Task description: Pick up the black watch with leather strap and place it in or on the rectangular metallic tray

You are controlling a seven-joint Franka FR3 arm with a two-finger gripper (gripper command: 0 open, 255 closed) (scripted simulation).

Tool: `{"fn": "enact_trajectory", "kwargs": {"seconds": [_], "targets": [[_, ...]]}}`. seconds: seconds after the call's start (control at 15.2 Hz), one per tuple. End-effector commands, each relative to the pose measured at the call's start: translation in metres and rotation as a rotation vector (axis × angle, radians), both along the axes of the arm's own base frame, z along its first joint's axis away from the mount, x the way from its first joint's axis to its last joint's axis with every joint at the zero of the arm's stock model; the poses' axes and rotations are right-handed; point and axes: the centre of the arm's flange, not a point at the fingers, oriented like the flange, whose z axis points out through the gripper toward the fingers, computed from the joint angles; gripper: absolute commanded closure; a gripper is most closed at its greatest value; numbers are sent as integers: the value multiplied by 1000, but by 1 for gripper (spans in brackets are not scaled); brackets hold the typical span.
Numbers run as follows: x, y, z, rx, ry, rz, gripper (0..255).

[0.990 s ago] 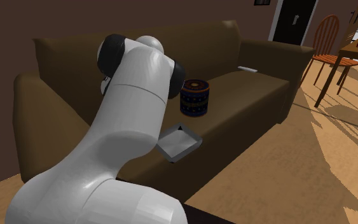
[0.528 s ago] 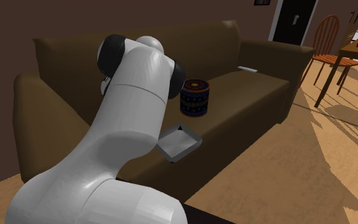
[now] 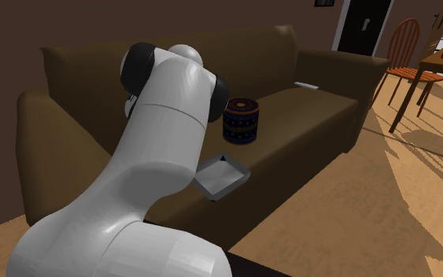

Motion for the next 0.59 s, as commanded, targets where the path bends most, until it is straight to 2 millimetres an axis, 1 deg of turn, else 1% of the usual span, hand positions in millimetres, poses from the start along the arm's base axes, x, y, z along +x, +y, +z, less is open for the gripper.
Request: {"fn": "enact_trajectory", "kwargs": {"seconds": [0.0, 0.07, 0.2, 0.26, 0.53], "targets": [[0, 0, 0, 0, 0, 0, 255], [0, 0, 0, 0, 0, 0, 0], [-7, -5, 7, -28, -140, 376, 0], [-7, -6, 7, -29, -148, 398, 0], [-9, -8, -14, -29, -148, 398, 0]]}}
